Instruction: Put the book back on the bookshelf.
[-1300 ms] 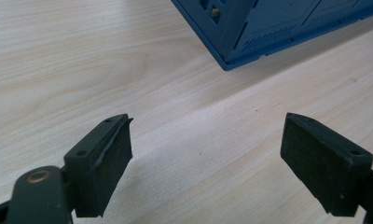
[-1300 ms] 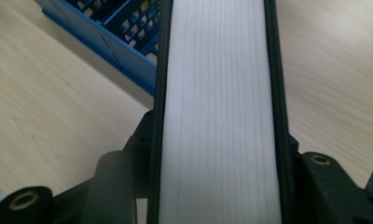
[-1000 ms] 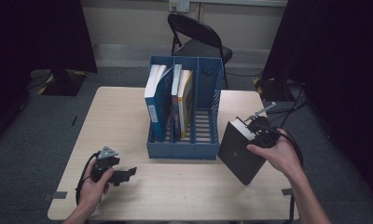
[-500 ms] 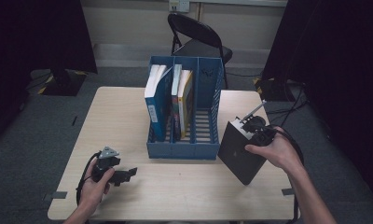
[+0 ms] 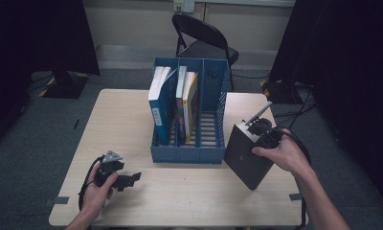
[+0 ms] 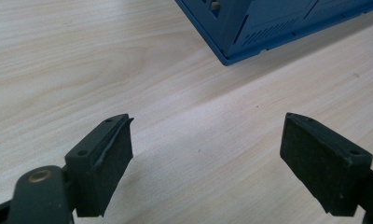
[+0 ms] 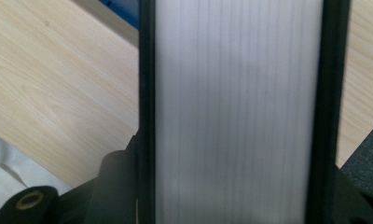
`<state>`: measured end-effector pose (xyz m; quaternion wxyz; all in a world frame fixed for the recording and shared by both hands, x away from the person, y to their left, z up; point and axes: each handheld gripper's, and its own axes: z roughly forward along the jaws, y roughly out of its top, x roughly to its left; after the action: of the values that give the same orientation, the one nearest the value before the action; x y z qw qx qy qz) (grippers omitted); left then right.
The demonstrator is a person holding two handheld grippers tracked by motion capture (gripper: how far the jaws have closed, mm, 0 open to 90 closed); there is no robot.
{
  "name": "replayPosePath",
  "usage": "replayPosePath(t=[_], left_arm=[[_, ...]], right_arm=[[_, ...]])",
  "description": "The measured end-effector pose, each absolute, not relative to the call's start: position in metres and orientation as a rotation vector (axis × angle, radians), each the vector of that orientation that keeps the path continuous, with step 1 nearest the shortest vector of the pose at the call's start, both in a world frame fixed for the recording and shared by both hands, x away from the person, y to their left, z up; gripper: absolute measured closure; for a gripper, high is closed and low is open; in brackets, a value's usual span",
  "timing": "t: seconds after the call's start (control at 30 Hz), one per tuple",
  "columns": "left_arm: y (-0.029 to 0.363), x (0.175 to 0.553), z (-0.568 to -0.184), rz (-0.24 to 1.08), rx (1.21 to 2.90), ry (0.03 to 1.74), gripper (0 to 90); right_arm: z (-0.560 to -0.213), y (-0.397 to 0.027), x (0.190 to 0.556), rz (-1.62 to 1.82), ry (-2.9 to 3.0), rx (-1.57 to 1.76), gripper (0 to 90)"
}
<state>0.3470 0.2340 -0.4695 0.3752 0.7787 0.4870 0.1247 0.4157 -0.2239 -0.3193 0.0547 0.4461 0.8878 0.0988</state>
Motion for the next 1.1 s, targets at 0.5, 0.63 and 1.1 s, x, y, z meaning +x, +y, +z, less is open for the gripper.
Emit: replayPosePath(t=[0.5,0.63,1.1], left_arm=[[0.236,0.347,-0.469,0.314,1.997,1.248,16.7],[0.236,0.347,-0.469,0.316,1.992,1.247,16.7],[0.235,0.348,-0.47,0.311,1.992,1.253,16.7]], right_arm=[[-0.314,-0.221,0.422,0.244,2.703,1.421,53.3],[-0.312,-0.22,0.423,0.232,2.701,1.431,53.4],[-0.286,-0.234,0.423,0.315,2.607,1.47,53.5]])
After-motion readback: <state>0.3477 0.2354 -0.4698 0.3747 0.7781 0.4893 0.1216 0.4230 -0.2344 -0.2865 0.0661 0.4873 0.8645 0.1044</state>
